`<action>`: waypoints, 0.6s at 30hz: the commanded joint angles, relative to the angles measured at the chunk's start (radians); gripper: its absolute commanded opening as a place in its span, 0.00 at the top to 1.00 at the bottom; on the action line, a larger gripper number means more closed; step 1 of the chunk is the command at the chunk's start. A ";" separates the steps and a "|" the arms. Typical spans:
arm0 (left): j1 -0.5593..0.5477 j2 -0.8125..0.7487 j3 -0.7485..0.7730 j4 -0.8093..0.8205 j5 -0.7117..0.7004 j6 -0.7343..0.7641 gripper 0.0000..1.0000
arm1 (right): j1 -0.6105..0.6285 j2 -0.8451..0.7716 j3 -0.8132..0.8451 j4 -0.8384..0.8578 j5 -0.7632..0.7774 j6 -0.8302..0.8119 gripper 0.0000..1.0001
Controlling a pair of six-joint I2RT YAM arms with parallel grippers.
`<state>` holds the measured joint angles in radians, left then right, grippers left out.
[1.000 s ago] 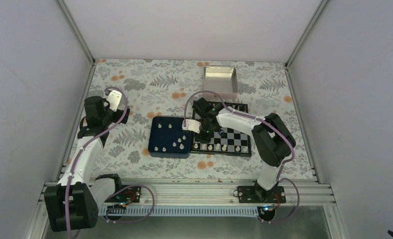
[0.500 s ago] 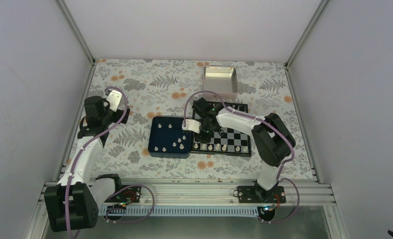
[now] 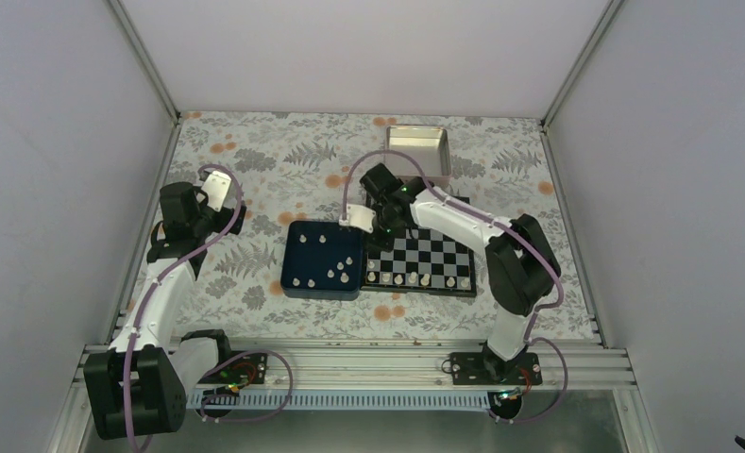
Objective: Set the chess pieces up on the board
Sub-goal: Place the chess piece on the chessboard, then pick up the chess piece from the storage box.
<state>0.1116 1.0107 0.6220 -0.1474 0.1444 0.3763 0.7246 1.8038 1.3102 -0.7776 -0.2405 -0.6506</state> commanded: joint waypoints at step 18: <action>0.011 -0.018 -0.007 0.008 0.034 -0.011 0.00 | 0.149 0.377 0.632 -0.175 0.090 -0.034 0.65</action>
<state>0.1139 1.0080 0.6220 -0.1478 0.1535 0.3763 0.8627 2.1162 1.8839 -0.9184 -0.1818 -0.6659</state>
